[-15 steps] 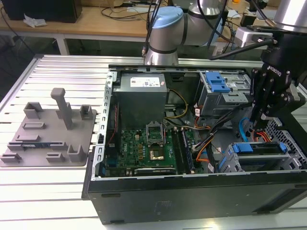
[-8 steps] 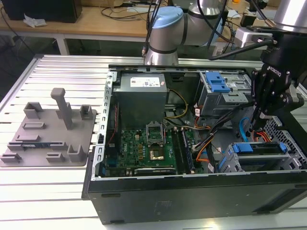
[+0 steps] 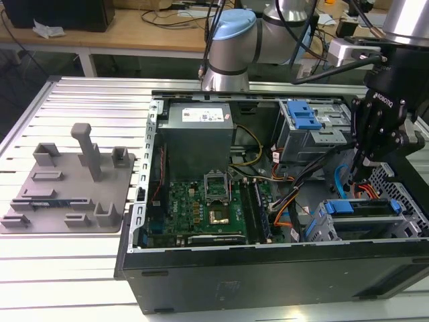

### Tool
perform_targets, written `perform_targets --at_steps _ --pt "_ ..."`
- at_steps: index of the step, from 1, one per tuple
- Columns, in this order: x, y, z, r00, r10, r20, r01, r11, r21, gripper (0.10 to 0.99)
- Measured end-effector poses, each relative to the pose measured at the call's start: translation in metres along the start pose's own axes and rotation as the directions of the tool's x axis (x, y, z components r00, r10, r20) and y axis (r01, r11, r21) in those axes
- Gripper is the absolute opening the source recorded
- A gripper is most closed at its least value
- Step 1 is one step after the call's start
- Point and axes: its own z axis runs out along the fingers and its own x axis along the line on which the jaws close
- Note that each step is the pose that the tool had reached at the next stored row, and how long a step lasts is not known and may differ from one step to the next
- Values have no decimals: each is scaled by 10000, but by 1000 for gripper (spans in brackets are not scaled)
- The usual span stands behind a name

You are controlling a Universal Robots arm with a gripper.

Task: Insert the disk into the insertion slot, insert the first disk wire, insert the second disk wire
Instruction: 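Insert the second disk wire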

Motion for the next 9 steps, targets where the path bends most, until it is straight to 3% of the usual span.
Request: perform_targets --at_steps 2,3,4,5,7,8,9 --pt "15 -1 5 10000 1 41 -1 10000 -4 165" --pt "48 -3 11 9998 2 203 -1 10000 -11 165" --pt "105 -8 24 9983 5 578 -4 10000 -23 165" --pt "158 -12 37 9969 6 782 -3 10000 -37 165" --pt "208 -15 47 9956 7 934 -3 10000 -46 165" --pt "241 -18 55 9944 9 1054 -3 10000 -51 165" --pt "282 -22 64 9921 11 1255 -5 10000 -51 165"
